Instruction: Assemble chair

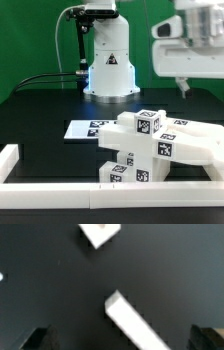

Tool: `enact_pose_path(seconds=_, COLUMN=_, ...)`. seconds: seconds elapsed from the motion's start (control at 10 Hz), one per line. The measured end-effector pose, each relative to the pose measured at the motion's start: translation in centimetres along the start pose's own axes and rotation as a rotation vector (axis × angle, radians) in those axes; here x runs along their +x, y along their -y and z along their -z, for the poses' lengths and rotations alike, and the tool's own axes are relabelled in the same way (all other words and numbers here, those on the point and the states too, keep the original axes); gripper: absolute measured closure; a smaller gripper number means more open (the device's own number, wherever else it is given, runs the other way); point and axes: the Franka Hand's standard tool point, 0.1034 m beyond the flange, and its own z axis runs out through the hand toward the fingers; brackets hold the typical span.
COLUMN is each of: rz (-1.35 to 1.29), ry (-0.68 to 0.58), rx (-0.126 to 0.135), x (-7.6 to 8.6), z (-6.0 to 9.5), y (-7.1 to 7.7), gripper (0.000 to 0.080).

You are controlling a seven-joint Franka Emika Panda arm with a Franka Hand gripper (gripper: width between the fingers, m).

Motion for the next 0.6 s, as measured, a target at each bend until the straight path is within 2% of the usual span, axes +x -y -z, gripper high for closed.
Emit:
enact_pose_path(seconds=0.3, rz=-0.007, ry=-0.001, rx=-0.005, x=0.2, z=-0.3, y=-0.3, gripper=0.0151)
enact_pose_path(seconds=0.4, rz=-0.035, ry=-0.023, rx=0.000, x=0.0, z=-2.0, y=-1.1, gripper=0.0151)
enact_pose_path(seconds=0.5, rz=-0.030, ry=-0.014, rx=-0.022, x=-0.7, z=-3.2, y=-1.6, gripper=0.0151)
enact_pose_path(seconds=0.6, rz=-0.033, ry=-0.021, rx=-0.026, x=-0.9, z=-3.8, y=-1.7, gripper=0.0151)
